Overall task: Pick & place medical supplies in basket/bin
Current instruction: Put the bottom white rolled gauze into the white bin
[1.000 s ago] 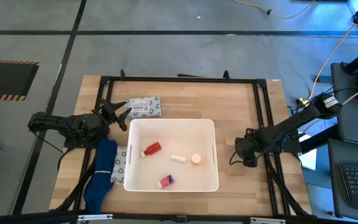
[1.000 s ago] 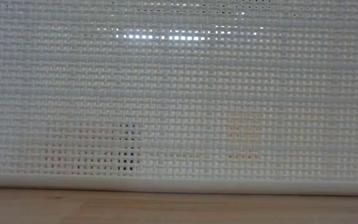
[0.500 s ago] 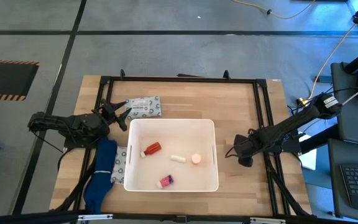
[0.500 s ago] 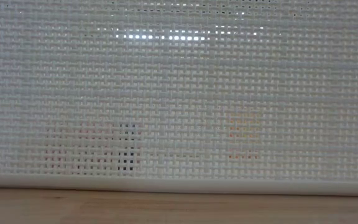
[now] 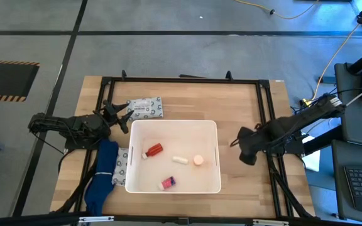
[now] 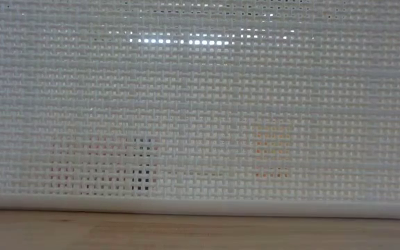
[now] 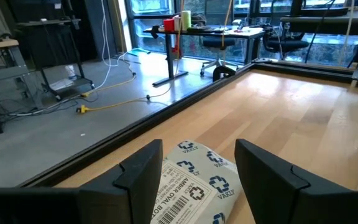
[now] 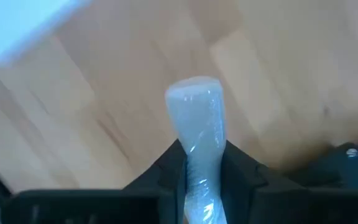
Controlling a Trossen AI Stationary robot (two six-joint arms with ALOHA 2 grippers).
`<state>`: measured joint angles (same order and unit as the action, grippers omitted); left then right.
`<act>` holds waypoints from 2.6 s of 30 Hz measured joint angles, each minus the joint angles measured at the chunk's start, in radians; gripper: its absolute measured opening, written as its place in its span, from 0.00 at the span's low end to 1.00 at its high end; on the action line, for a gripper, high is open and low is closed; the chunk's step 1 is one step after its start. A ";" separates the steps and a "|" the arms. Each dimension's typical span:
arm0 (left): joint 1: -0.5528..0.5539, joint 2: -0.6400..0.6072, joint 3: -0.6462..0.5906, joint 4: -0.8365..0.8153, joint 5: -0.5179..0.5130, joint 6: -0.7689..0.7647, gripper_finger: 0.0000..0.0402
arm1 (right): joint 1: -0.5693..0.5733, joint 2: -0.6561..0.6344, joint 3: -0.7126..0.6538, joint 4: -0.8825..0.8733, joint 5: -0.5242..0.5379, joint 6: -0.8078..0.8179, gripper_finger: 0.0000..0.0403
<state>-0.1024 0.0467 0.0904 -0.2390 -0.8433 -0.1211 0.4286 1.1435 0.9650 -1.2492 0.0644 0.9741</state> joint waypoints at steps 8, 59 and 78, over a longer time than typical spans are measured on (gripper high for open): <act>0.000 0.000 0.000 0.000 0.000 0.001 0.49 | -0.024 0.008 0.336 0.083 0.313 -0.044 0.17; 0.000 0.000 0.000 0.000 0.053 0.003 0.49 | -0.117 1.031 0.849 0.150 0.034 -0.587 0.18; 0.000 0.002 0.139 -0.005 -0.005 0.106 0.49 | -0.117 0.982 0.885 0.088 0.011 -0.558 0.49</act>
<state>-0.1024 0.0486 0.2295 -0.2440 -0.8480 -0.0155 0.3111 2.1260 1.8503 -1.1612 0.0750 0.4160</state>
